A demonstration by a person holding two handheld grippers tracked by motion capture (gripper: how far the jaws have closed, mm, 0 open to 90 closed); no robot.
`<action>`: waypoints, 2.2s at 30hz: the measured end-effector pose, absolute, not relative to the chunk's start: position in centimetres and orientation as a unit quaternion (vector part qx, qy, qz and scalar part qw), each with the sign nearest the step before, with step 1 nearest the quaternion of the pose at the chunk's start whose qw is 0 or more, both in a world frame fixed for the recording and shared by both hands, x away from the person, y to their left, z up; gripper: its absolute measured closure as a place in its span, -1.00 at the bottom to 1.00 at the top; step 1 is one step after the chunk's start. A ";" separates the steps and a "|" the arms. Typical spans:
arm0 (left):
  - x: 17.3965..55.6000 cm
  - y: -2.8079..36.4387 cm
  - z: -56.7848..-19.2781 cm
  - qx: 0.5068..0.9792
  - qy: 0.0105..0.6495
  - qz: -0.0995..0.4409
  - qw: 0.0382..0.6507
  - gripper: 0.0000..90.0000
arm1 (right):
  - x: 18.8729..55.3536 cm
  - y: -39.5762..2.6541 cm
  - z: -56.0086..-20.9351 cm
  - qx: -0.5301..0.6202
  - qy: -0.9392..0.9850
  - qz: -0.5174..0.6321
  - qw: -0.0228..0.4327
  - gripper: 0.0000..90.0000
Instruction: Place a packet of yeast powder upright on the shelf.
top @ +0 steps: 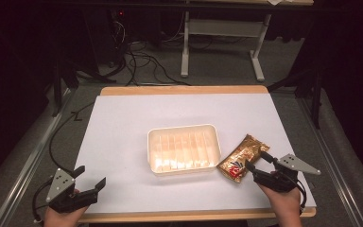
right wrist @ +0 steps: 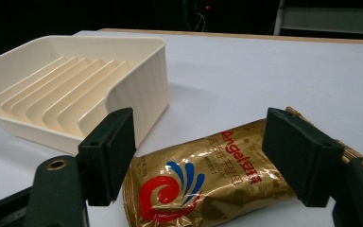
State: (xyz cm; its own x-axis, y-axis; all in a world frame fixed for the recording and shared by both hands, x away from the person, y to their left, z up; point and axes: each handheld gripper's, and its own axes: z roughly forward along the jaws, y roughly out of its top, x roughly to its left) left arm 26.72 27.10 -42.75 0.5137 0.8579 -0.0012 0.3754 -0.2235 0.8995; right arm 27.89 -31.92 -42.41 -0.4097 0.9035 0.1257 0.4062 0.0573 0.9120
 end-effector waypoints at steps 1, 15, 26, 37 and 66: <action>26.7 27.0 -42.7 0.737 0.417 0.262 0.463 -0.65 | 27.8 -32.0 -42.4 0.482 0.681 0.490 0.253 -0.37; 28.3 25.8 -42.9 0.741 0.417 0.248 0.465 -0.65 | 26.3 -31.6 -42.9 0.479 0.699 0.467 0.250 -0.14; 29.3 24.6 -42.6 0.749 0.400 0.244 0.469 -0.65 | 25.9 -31.1 -44.4 0.493 0.724 0.437 0.204 0.07; 28.6 25.6 -42.4 0.741 0.407 0.252 0.470 -0.65 | 27.1 -29.0 -46.1 0.481 0.771 0.385 0.161 0.24; 29.4 24.5 -42.4 0.746 0.397 0.242 0.476 -0.65 | 25.4 -26.6 -46.2 0.408 0.835 0.345 0.134 1.00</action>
